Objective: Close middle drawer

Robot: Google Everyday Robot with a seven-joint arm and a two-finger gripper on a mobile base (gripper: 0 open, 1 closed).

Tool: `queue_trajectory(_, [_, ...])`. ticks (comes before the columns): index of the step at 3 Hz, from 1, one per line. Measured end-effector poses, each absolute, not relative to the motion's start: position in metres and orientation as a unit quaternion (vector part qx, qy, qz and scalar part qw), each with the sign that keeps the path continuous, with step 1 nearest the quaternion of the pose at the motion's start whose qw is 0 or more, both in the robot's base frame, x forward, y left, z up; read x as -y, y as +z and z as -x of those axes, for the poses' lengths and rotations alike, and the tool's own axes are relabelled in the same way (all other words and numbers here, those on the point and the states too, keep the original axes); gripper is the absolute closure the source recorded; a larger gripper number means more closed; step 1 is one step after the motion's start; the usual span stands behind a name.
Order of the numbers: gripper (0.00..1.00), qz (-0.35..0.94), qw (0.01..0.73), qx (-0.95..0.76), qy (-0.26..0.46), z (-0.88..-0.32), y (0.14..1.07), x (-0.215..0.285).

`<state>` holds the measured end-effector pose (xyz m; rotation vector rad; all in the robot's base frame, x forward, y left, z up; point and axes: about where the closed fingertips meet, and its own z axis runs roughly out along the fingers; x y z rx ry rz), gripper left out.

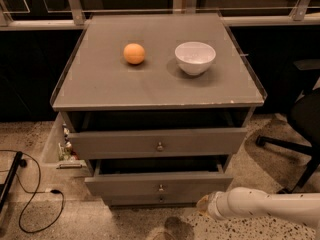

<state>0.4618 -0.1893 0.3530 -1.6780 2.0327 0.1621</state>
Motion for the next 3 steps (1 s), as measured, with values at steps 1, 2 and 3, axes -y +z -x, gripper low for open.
queue_trajectory(1, [0.59,0.616,0.248,-0.746,0.059,-0.462,0.353,0.189])
queue_trajectory(2, [0.35,0.616,0.248,-0.746,0.059,-0.462,0.353,0.189])
queue_trajectory(3, [0.12,0.621,0.257,-0.740,0.028,-0.494,0.367,0.193])
